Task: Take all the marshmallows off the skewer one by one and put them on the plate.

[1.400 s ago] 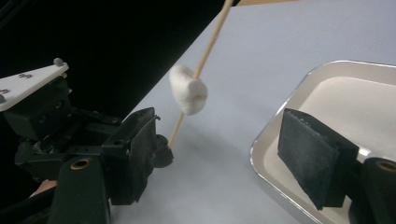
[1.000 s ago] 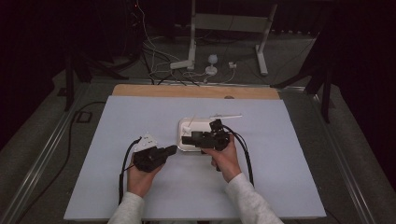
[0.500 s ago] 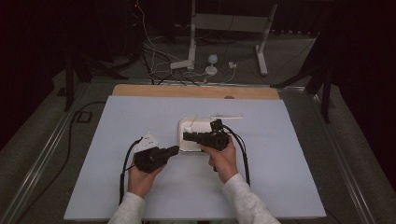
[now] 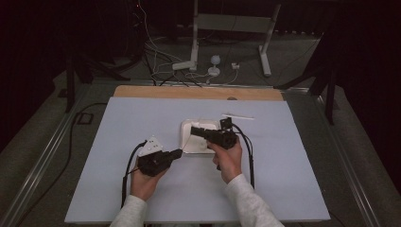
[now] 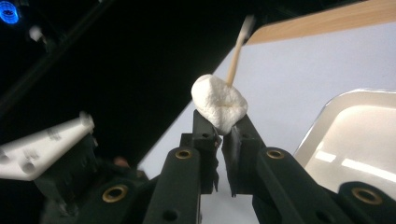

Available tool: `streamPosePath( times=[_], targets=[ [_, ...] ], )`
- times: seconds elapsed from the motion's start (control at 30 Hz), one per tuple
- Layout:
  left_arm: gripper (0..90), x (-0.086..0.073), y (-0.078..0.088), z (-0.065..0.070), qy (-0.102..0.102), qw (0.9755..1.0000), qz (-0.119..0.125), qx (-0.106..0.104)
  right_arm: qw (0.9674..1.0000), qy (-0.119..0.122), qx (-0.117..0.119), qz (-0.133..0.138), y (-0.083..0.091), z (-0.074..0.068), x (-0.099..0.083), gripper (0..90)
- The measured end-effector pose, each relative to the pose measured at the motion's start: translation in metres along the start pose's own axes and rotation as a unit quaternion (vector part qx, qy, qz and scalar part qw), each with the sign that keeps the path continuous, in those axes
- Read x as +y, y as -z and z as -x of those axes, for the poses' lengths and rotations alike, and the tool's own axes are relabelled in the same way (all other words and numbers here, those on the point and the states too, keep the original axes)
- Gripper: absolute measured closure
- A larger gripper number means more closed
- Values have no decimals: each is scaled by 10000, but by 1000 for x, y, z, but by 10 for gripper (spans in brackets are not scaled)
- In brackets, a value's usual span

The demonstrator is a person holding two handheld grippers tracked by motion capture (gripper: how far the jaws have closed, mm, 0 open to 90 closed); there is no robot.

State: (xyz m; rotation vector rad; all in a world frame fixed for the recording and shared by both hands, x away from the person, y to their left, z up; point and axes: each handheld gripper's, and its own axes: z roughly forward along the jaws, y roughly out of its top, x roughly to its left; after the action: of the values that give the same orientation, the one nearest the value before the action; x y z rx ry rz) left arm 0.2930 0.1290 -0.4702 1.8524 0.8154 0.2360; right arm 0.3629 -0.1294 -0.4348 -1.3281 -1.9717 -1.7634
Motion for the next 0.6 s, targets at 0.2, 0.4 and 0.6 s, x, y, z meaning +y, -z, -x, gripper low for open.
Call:
streamPosePath(
  times=[0.2,0.4,0.6],
  targets=[
    [900,1,-2,3,-86,10000,11,-34,9999,111,-29,-100,8,1,8,834],
    [900,-2,-2,0,-85,10000,8,-35,10000,72,-10,-27,10,2,13,831],
    [900,-11,-1,-7,-47,9996,-267,108,9992,6,-156,359,31,9,32,846]
  ],
)
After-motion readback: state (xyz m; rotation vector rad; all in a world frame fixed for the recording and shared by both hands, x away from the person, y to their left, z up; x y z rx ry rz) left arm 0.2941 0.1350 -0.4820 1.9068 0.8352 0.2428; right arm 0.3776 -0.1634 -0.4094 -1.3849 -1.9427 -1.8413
